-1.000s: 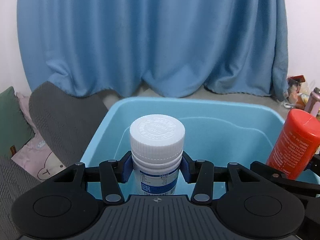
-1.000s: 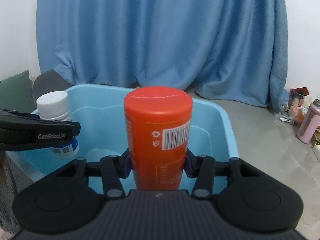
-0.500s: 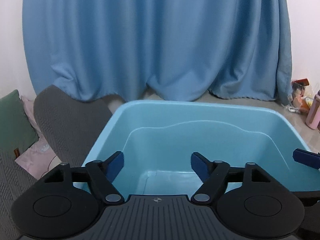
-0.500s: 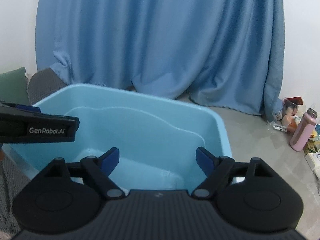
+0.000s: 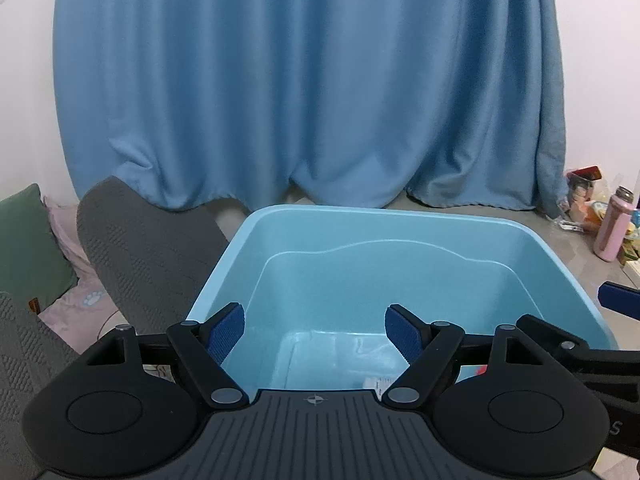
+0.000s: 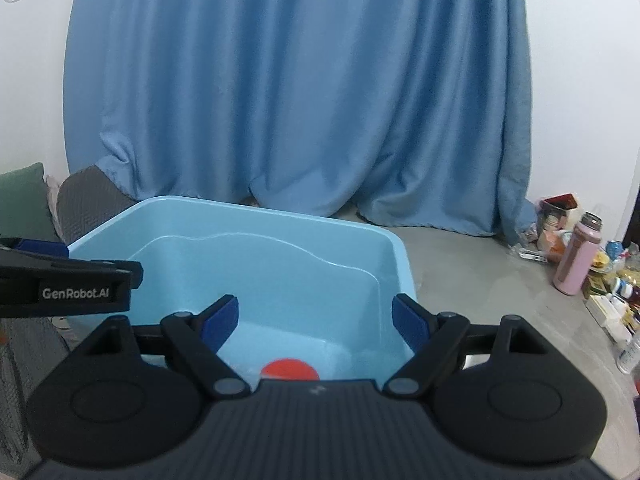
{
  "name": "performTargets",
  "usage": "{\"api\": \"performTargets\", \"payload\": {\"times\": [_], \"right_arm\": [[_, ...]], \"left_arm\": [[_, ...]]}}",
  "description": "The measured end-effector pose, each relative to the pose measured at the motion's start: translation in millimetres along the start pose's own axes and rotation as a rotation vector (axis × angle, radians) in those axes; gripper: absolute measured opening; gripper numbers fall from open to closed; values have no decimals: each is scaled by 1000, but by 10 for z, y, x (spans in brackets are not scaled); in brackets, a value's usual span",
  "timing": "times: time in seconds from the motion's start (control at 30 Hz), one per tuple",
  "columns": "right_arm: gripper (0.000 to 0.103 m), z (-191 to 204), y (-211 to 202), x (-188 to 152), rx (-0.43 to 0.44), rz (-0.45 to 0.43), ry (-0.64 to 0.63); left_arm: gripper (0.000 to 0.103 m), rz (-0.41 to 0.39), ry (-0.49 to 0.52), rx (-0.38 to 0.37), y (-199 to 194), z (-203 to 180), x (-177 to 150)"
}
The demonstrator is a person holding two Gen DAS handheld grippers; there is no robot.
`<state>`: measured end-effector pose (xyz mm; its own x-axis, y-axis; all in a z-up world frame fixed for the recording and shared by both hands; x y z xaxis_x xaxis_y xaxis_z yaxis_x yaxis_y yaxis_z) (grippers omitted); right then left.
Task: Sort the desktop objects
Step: 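Move the right gripper toward the white bottle beside the tub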
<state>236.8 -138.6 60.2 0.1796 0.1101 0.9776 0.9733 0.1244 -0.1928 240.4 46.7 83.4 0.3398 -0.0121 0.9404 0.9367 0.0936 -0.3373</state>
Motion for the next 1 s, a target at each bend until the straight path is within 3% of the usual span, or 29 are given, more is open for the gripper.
{"api": "performTargets", "payload": {"times": [0.33, 0.6, 1.0], "right_arm": [[84, -160, -608, -203, -56, -10, 39], [84, -457, -1010, -557, -122, 35, 68], [84, -948, -1102, -1020, -188, 98, 118]], "left_arm": [[82, 5, 12, -26, -578, -110, -253], [83, 43, 33, -57, -912, -276, -594], [83, 118, 44, -100, -1021, -595, -1152]]}}
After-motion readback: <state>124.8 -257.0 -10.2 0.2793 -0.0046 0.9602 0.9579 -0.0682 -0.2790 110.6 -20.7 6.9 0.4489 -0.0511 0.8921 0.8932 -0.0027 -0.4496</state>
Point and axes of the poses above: each gripper's, at about its wrist camera, not at the fingertips, and y roughly the way its jaws point, z to its left, x to its top, the point moved 8 cm from there along y, roughly the way its jaws point, and after that the axes turned 10 degrees about -z, right-handed, at the moved point
